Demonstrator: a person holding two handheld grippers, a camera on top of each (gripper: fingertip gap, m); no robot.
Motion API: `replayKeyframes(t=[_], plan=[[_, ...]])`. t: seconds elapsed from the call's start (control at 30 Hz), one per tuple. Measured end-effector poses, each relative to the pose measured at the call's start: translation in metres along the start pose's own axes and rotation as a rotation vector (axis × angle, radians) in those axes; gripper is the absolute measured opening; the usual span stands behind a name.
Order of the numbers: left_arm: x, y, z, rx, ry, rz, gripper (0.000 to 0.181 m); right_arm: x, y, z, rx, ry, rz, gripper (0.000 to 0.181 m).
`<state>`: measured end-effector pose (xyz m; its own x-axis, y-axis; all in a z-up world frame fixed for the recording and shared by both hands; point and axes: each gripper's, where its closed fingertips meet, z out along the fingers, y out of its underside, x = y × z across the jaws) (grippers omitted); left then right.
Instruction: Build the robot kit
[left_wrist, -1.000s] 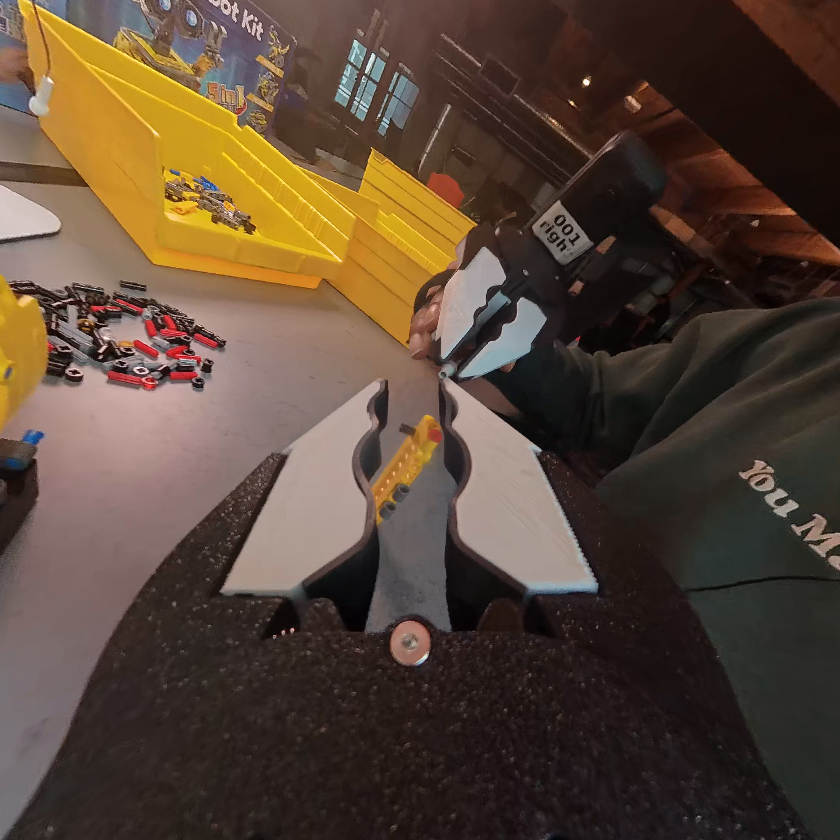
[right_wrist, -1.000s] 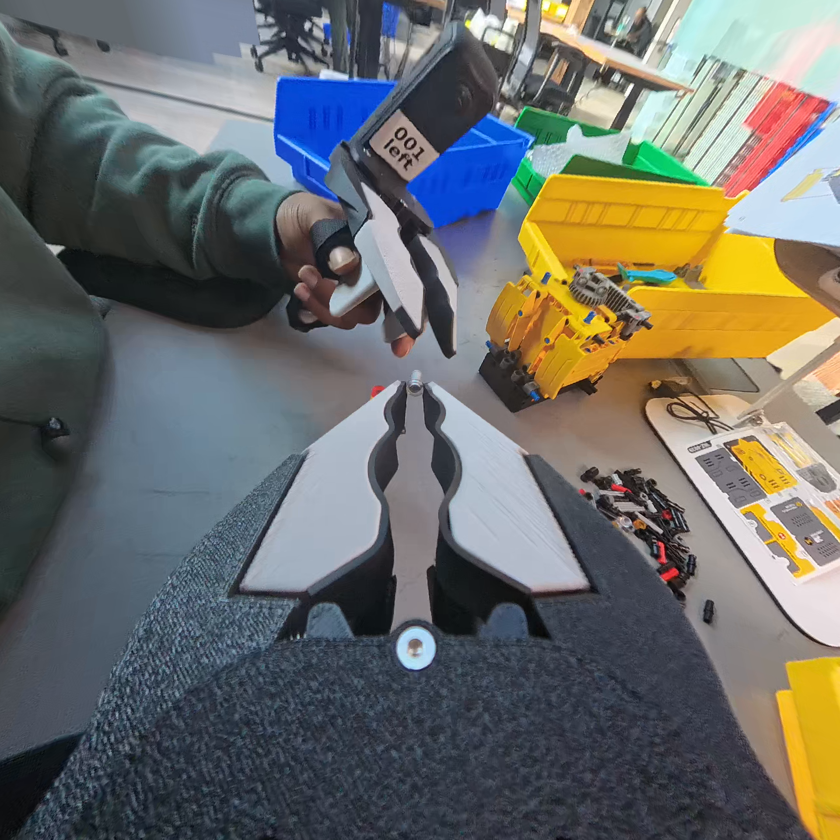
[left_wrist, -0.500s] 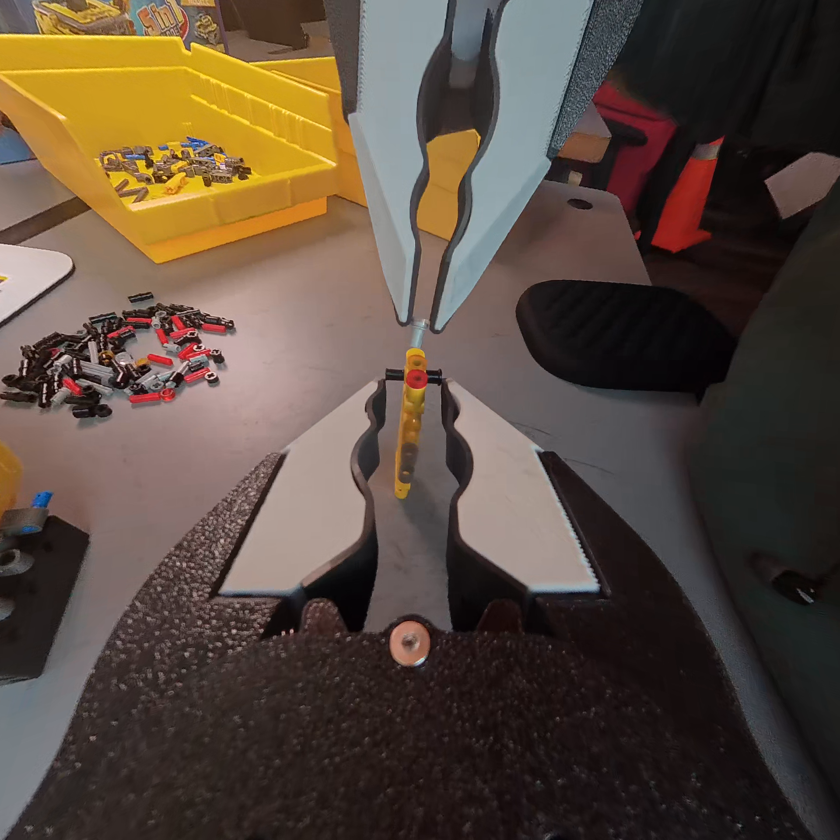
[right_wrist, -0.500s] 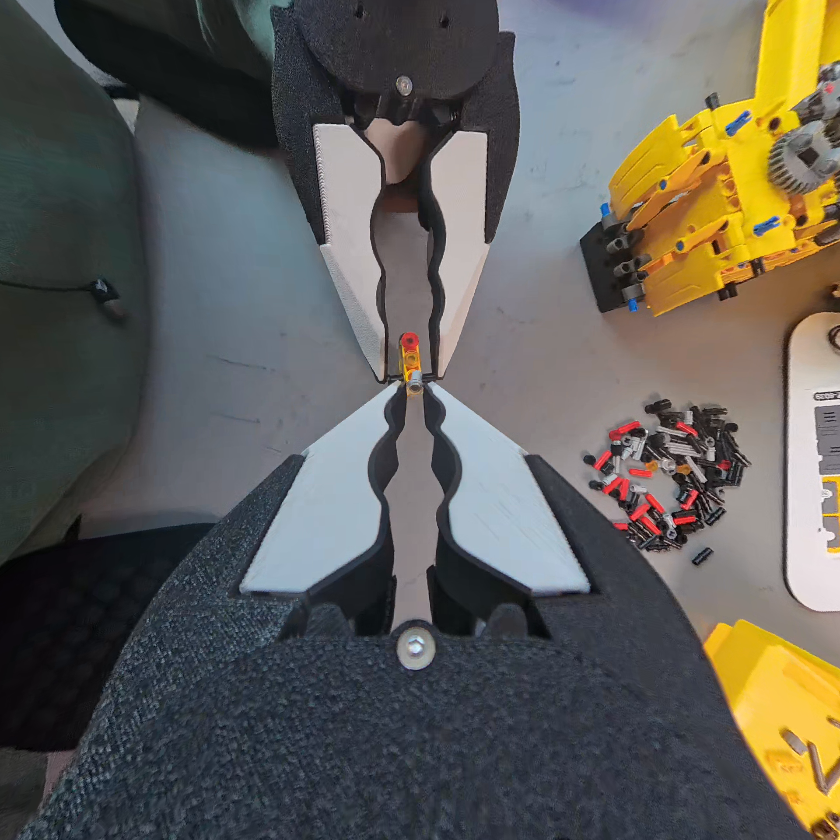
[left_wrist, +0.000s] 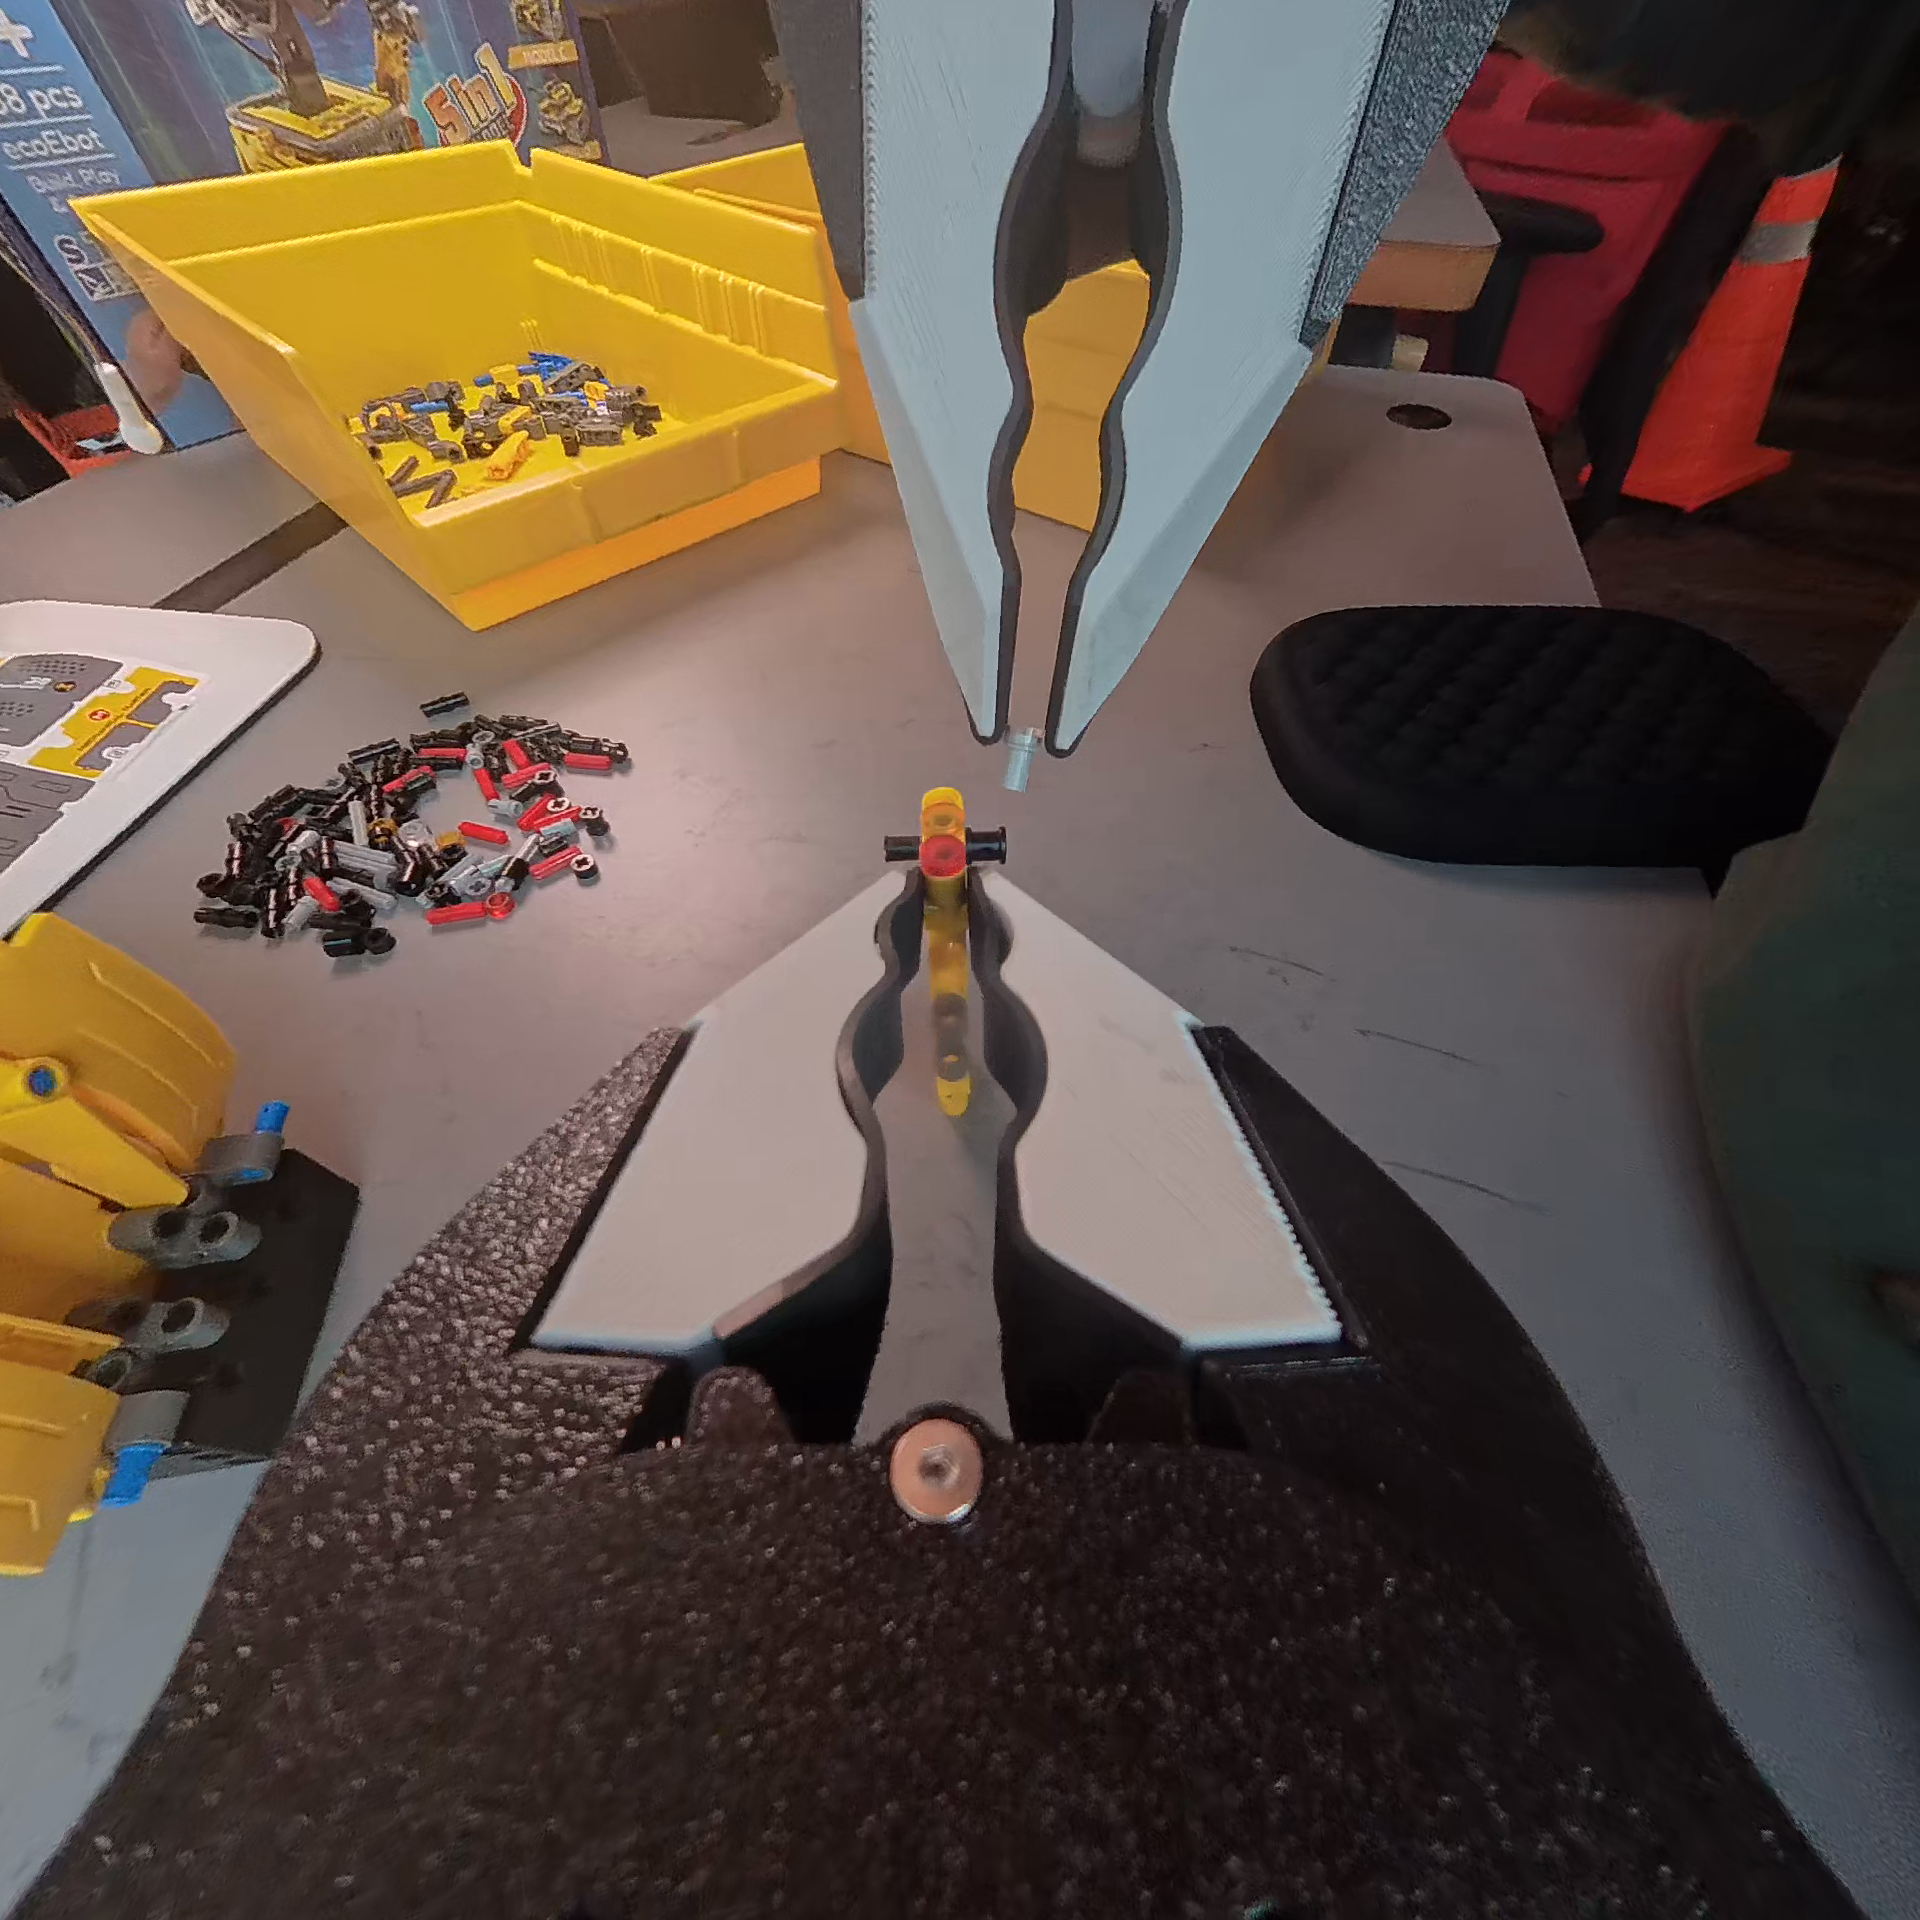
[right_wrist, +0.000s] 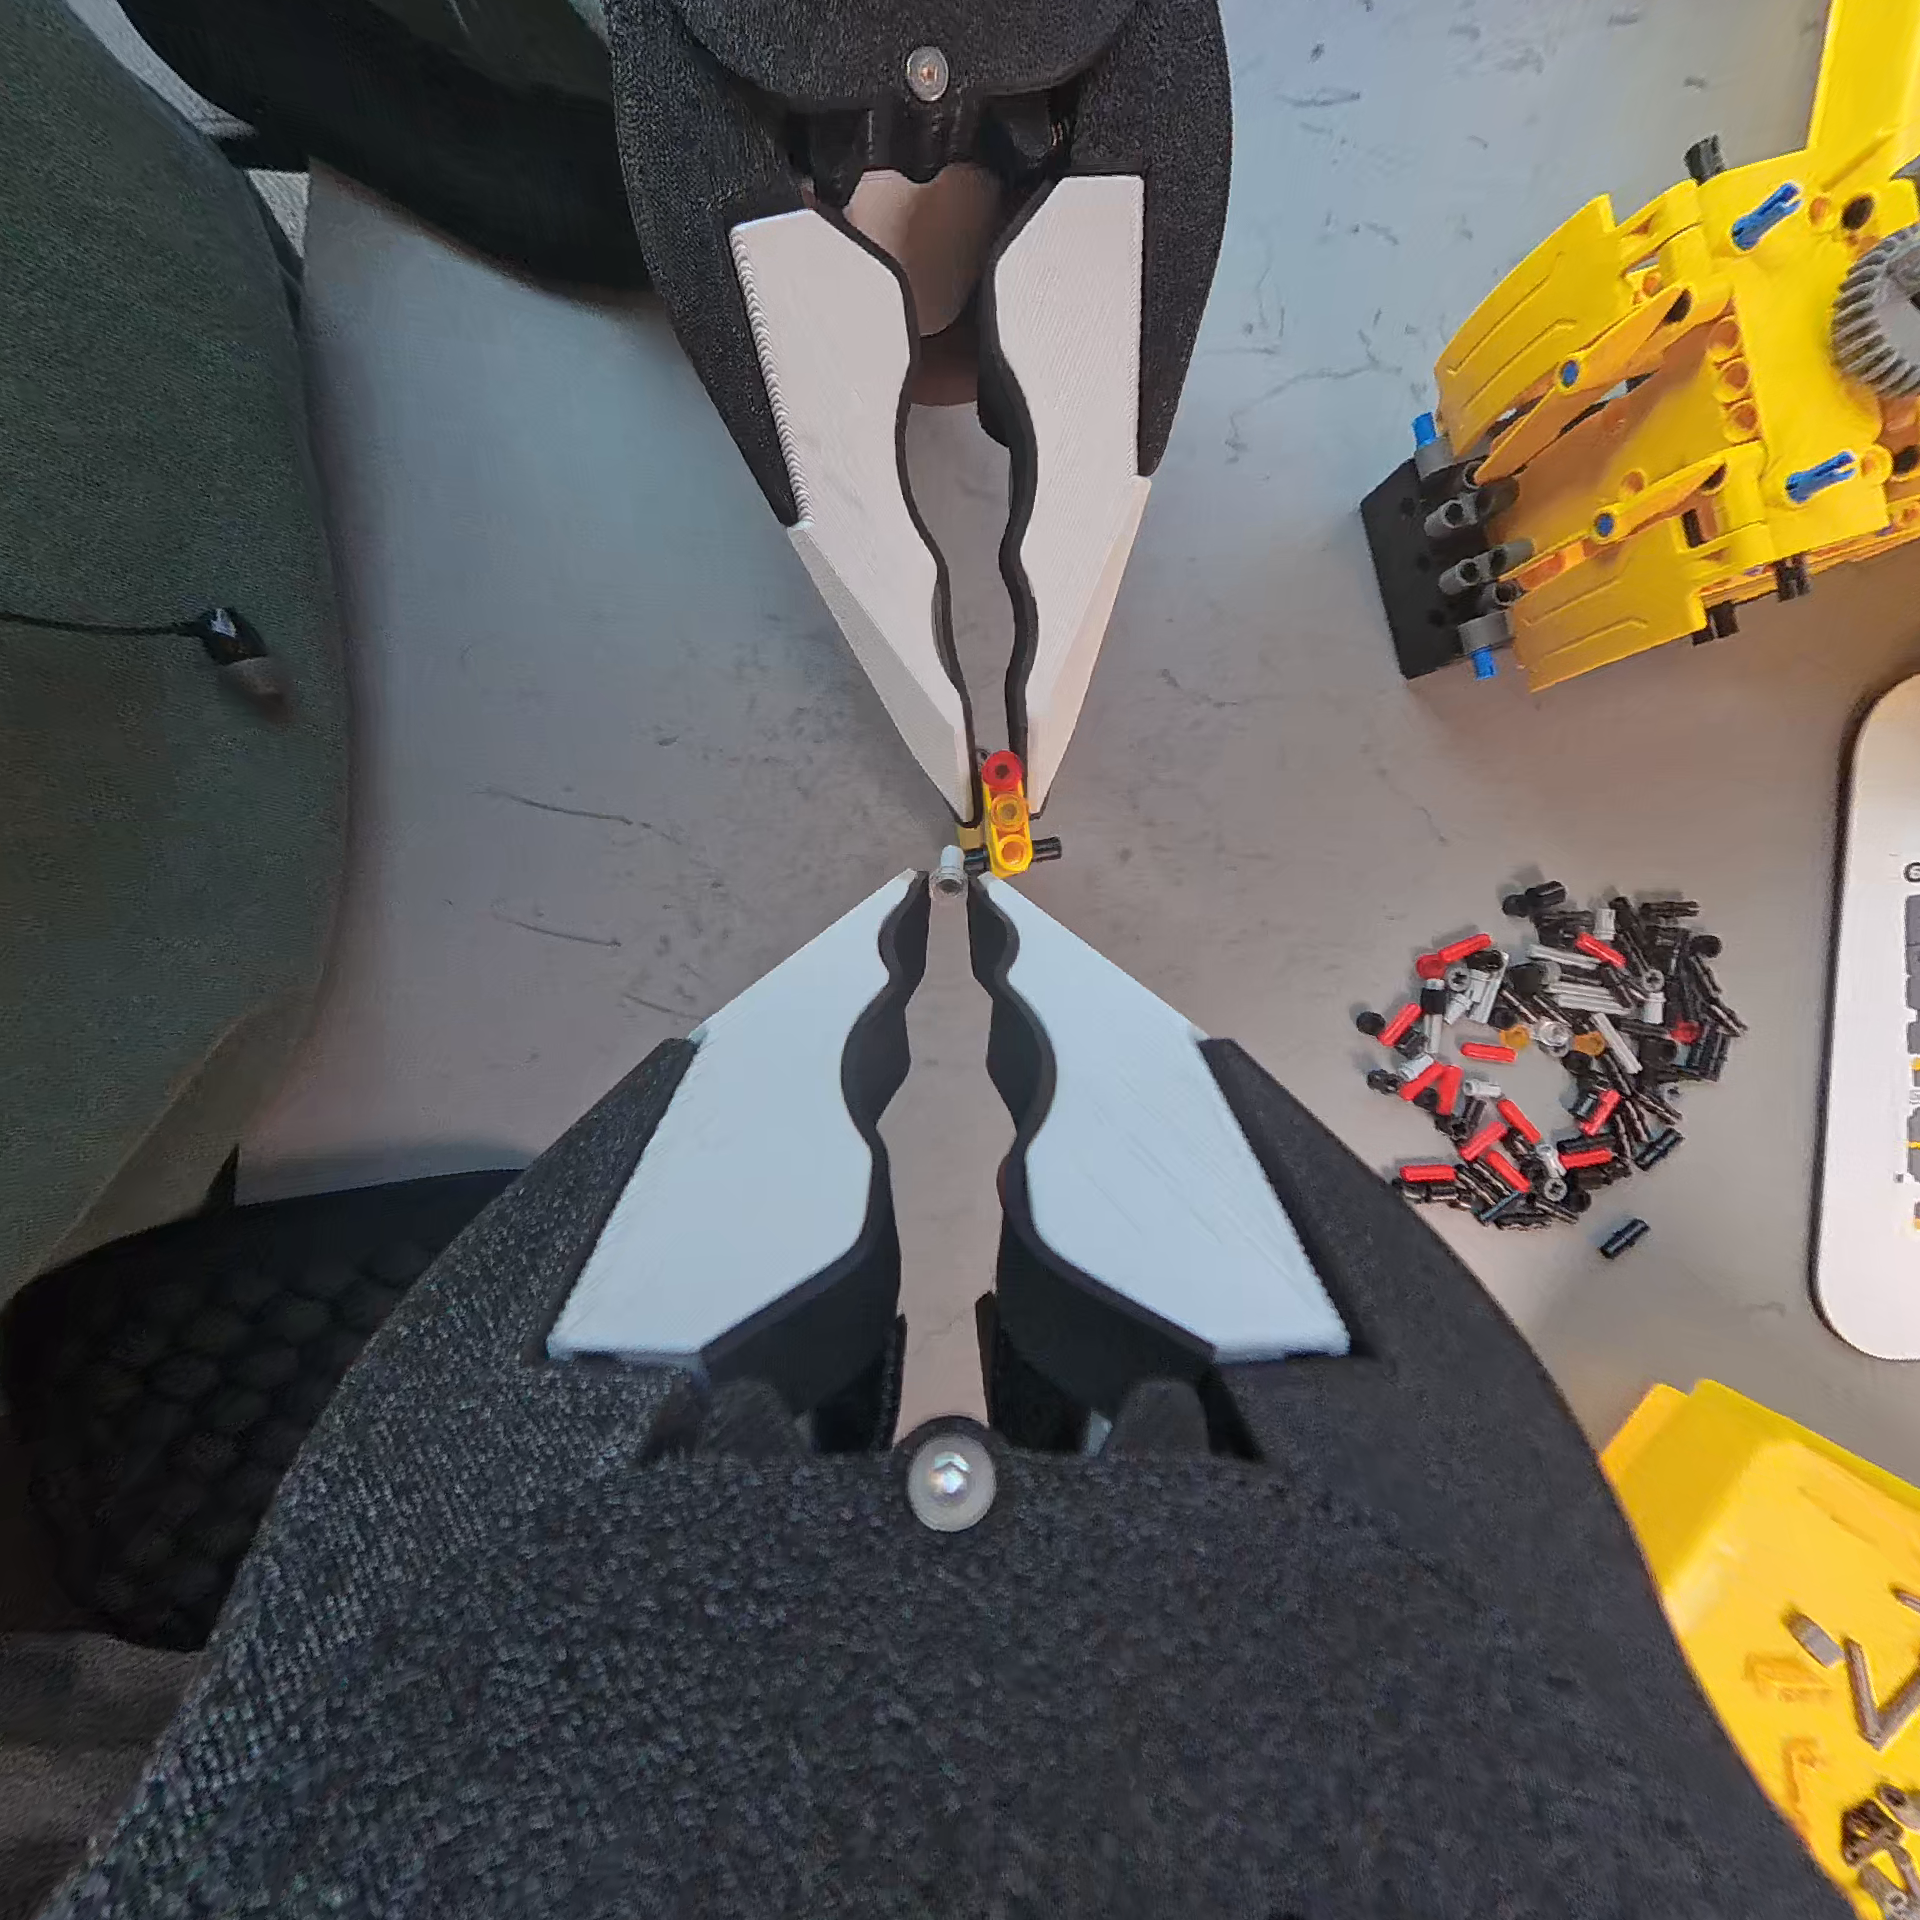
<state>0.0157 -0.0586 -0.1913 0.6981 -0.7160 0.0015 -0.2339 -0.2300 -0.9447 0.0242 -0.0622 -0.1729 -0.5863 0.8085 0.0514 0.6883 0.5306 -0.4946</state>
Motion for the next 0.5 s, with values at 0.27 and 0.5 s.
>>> replayKeyframes(t=[0.27,0.5], plan=[[0.0010,0.0004,0.0011,-0.001,-0.003,0.006,0.007,-0.0017,0.0042,-0.0057,0.023,0.014,0.016,0.007],[0.0038,0.0024,0.0021,-0.012,0.001,0.023,0.010,-0.0029,0.0078,-0.0053,0.030,0.017,0.024,0.007]])
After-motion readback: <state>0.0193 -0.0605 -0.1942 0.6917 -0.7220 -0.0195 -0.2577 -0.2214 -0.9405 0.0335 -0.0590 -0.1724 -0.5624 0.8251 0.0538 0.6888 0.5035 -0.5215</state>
